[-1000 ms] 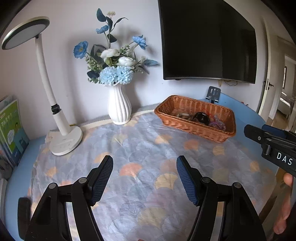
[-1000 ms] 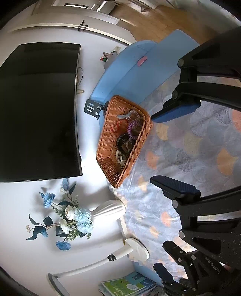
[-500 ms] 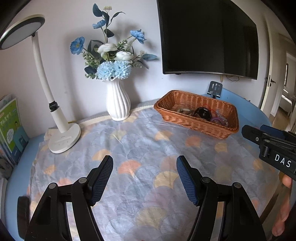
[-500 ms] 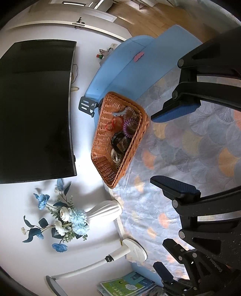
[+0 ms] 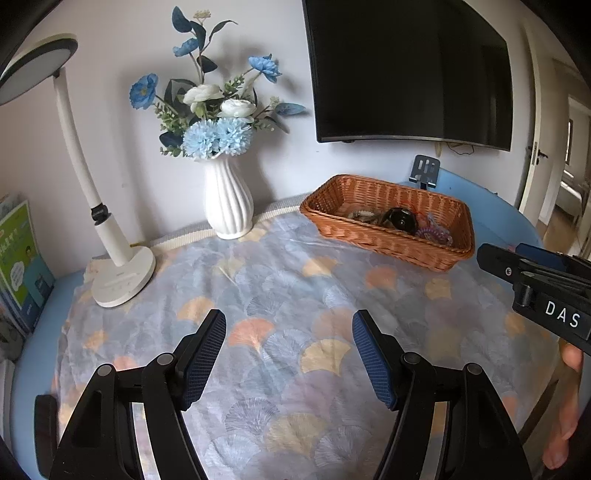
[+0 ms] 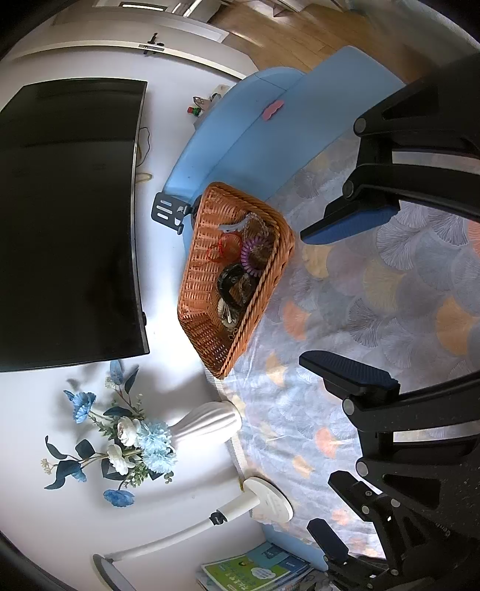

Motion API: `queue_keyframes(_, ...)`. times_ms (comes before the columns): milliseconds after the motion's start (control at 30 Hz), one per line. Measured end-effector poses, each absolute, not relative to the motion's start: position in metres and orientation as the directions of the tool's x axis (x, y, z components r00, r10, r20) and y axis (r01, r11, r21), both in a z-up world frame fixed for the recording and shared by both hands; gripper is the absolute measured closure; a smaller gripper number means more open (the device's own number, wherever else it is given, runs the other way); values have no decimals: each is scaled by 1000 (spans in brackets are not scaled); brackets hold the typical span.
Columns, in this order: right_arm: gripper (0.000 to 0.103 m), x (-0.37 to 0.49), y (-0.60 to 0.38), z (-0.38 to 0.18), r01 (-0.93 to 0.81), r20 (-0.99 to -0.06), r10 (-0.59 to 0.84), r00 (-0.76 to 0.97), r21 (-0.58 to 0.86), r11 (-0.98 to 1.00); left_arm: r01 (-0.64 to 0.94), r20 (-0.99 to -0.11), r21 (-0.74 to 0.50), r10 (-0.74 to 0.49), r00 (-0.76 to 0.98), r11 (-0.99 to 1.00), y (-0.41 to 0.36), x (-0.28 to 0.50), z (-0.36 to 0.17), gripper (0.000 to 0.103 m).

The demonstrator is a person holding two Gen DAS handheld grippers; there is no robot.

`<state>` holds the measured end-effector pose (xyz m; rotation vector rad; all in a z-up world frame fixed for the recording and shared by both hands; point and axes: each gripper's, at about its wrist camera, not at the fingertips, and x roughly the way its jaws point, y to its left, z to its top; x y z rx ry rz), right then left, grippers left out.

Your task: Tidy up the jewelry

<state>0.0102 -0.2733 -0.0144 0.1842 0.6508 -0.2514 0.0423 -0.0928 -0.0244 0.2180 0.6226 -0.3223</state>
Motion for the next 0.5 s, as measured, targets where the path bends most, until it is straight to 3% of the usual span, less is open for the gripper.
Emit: queue_keyframes(500,41,13,-272,-21,282,-628,-161,761,97,955,364,-620,96,-231,750,926,-93,47,-31,31)
